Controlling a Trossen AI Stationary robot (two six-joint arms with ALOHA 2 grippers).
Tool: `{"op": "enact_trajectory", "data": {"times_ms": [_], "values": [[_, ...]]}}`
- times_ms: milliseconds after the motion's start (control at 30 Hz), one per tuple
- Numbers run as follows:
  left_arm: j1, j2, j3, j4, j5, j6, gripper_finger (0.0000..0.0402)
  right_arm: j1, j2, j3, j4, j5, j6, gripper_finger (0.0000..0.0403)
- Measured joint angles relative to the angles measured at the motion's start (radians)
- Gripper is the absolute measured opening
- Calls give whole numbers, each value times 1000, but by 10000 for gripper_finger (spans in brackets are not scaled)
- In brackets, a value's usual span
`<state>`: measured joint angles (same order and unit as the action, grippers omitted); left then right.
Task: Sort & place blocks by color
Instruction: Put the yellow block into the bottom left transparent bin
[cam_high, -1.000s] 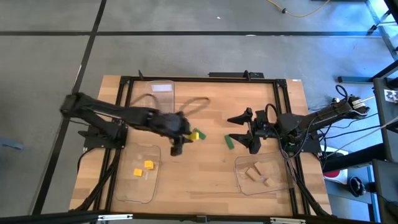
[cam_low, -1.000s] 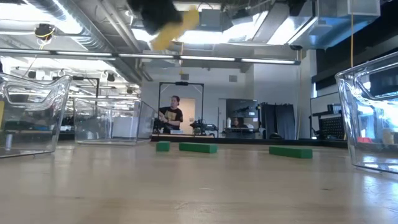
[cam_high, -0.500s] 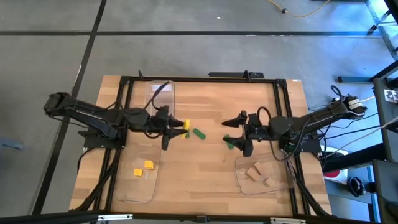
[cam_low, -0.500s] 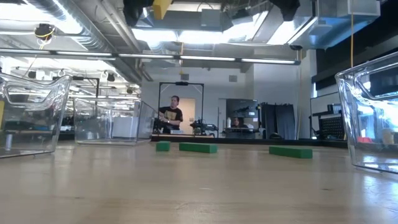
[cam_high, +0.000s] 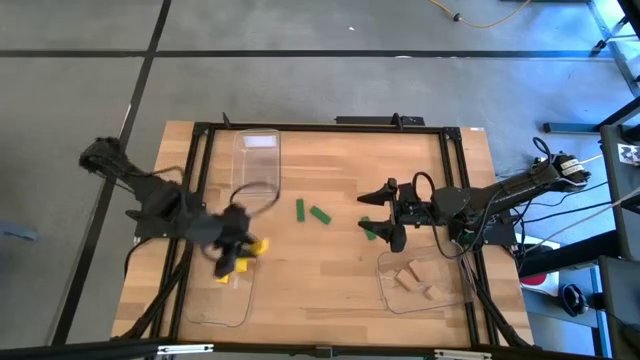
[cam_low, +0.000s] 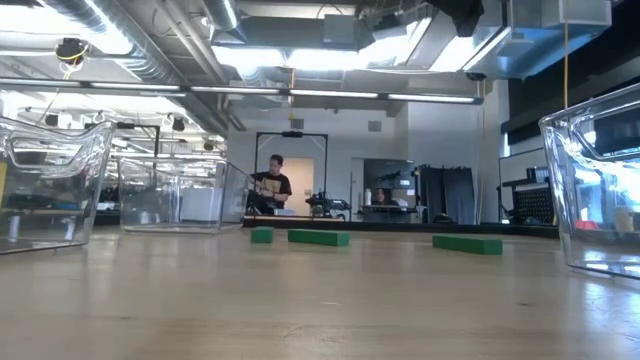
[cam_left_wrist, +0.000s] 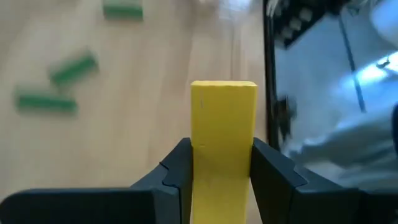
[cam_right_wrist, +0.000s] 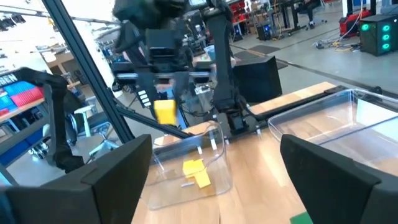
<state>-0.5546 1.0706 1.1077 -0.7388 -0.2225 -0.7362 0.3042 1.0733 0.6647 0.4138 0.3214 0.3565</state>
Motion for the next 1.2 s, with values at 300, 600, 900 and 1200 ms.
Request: {"op": "enact_trajectory", "data": {"times_ms": [300, 600, 900, 1200], "values": [[-385, 195, 1, -135, 60, -677, 111, 0, 0, 0, -53, 0, 7, 357], [-331, 375, 1, -171, 236, -399, 111, 0, 0, 0, -73, 0, 3, 357], [-256, 465, -1, -152, 279, -60, 111, 0, 0, 0, -115, 0, -14, 357], [-278, 562, -97, -53, 323, -13, 111, 0, 0, 0, -118, 2, -21, 357]]}}
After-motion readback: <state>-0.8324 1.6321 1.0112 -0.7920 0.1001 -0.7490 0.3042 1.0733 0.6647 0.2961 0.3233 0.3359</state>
